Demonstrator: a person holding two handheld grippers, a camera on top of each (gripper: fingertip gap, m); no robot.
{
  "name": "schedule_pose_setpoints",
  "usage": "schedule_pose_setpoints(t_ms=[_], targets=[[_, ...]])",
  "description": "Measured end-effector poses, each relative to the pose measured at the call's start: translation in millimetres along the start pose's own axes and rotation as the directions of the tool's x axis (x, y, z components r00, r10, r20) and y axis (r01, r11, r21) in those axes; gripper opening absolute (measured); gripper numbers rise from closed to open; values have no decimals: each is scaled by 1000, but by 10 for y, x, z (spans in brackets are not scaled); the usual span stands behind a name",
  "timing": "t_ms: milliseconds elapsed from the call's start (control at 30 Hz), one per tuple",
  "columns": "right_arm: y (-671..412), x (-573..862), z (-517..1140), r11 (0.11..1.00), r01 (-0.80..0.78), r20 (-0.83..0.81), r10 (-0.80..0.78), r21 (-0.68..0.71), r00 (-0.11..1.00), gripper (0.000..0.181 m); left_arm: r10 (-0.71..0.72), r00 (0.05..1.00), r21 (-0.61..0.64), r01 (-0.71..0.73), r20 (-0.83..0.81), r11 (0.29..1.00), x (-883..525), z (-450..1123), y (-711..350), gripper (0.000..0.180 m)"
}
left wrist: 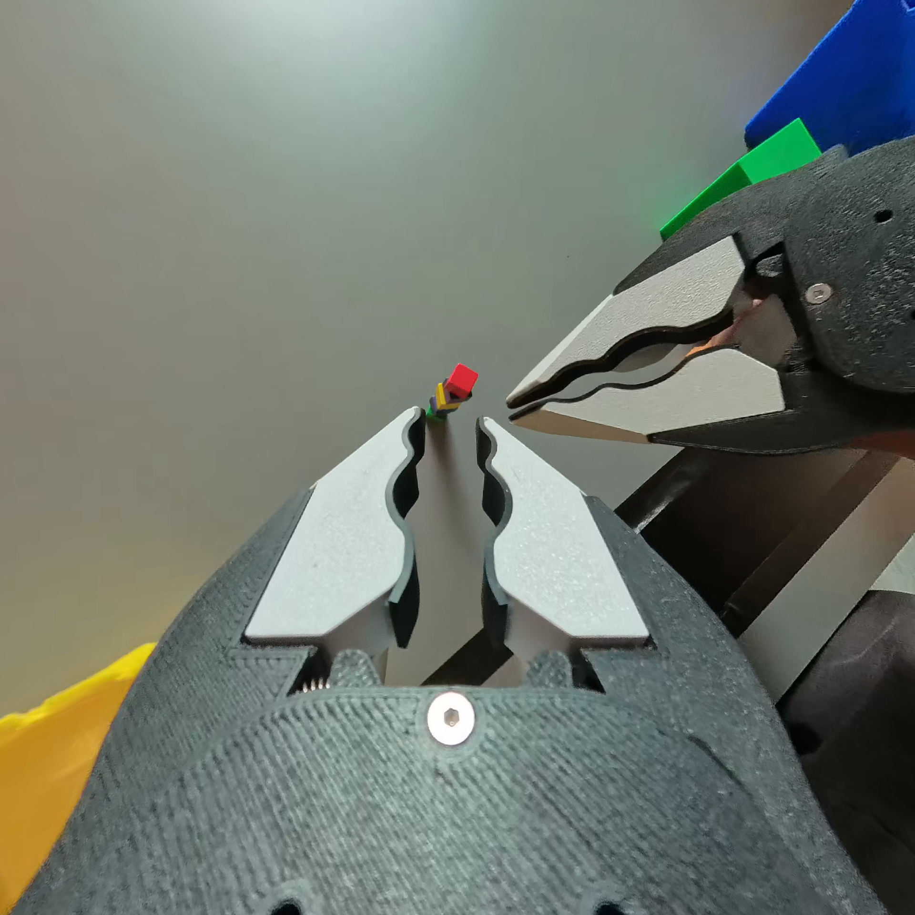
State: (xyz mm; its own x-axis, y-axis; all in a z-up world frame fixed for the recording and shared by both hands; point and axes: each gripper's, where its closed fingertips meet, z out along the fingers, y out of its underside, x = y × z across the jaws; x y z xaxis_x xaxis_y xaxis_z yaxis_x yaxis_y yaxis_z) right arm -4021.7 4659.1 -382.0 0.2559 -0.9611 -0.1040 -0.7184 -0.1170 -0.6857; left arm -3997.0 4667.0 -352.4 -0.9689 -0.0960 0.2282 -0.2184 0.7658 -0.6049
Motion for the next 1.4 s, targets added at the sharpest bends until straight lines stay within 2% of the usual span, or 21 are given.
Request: schedule_pose_setpoints(t_ms=[367,567,933,1400], targets=[[23,-11,407,999,27,35,-25,-44,999,0,-93,996,3,93,7,996,17,-146,250,17],[-17,251,353,995,-103,-45,102,-14,994,0,-106,994,17,106,7,994,20,-202,283,16],[386,172,-10,984,-170,-108,164,-50,980,0,-116,993,16,116,-3,993,7,-224,343,15],[11,225,122,989,-149,-116,148,-1,982,15,-95,995,13,95,-12,995,70,-203,301,15]])
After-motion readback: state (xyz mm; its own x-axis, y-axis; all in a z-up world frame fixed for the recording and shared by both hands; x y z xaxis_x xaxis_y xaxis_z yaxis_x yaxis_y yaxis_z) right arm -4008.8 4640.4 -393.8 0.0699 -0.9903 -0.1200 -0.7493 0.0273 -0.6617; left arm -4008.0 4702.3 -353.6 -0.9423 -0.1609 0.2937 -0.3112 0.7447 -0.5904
